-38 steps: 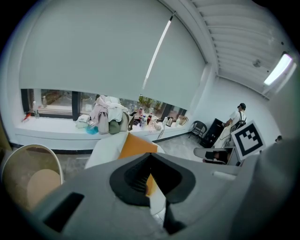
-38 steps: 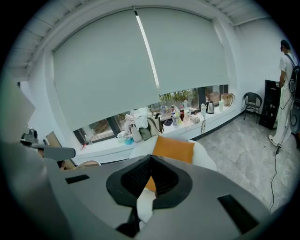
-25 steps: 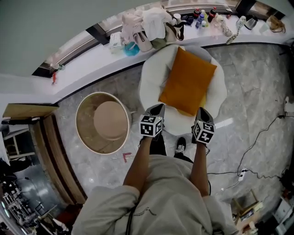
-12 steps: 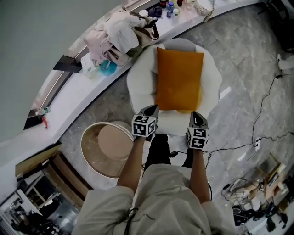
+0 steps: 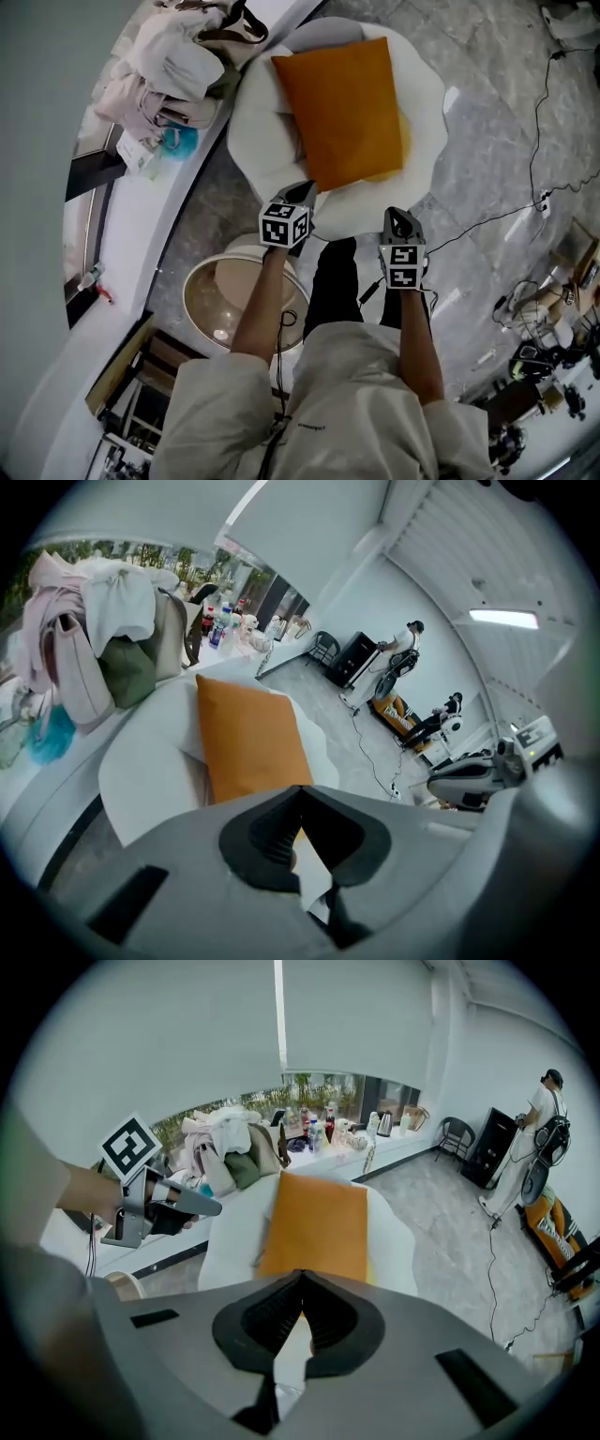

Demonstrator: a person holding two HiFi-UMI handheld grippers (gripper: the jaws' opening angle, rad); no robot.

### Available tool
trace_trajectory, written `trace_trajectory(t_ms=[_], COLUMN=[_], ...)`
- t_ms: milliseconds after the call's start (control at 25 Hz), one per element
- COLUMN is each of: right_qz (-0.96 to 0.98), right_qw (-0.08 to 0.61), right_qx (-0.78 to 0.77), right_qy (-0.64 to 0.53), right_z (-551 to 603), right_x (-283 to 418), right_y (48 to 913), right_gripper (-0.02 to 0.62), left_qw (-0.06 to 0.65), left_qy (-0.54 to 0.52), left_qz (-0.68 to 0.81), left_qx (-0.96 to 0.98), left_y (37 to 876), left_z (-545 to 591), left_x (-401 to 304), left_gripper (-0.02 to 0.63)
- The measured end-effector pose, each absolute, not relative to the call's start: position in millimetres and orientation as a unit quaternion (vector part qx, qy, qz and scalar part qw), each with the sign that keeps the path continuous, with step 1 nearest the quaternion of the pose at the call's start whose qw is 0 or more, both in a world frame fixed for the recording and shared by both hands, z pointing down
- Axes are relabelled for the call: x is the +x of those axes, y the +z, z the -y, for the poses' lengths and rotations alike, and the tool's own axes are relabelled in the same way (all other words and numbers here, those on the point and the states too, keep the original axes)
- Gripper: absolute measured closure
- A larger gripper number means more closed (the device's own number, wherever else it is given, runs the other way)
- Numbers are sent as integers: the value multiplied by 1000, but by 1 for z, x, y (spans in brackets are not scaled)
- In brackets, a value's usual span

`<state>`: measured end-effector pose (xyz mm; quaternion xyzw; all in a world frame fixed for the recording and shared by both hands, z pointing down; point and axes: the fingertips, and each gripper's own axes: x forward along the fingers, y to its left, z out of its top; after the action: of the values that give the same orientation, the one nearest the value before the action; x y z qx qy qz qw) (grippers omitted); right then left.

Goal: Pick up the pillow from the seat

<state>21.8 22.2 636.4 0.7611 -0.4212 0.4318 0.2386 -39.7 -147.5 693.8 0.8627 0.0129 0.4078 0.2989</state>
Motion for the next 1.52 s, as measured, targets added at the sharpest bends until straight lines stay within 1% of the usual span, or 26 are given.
trace_trajectory(t_ms=[200, 440, 760, 1040, 1240, 1360, 1400, 1520], right_qz=[422, 429, 431, 432, 439, 439, 437, 430], right_qw=[246, 239, 241, 251, 255, 252, 252, 251], right_qx=[754, 750, 751, 742, 730, 730, 730, 732], right_qy=[439, 443, 439, 448, 457, 460, 461, 465], right_z=[1, 22, 44, 38, 29, 24, 21, 12], right_x=[17, 33, 47, 39, 32, 30, 30, 33], right_y=[677, 731, 784, 824, 845, 860, 865, 877], right_gripper=[589, 589, 588, 589, 589, 589, 589, 589], left_qw=[309, 304, 314, 334, 371, 378, 381, 389], left_qy=[407, 403, 394, 382, 342, 331, 328, 320], left_qz=[-29, -27, -26, -40, -27, -41, -50, -77], left_qx=[859, 863, 864, 861, 863, 864, 863, 860], left_y=[738, 790, 848, 890, 919, 937, 942, 951], left_z=[165, 175, 188, 204, 231, 242, 242, 238], left_x=[-36, -17, -10, -8, 3, 10, 13, 21], left_gripper=[597, 597, 597, 597, 597, 595, 584, 505])
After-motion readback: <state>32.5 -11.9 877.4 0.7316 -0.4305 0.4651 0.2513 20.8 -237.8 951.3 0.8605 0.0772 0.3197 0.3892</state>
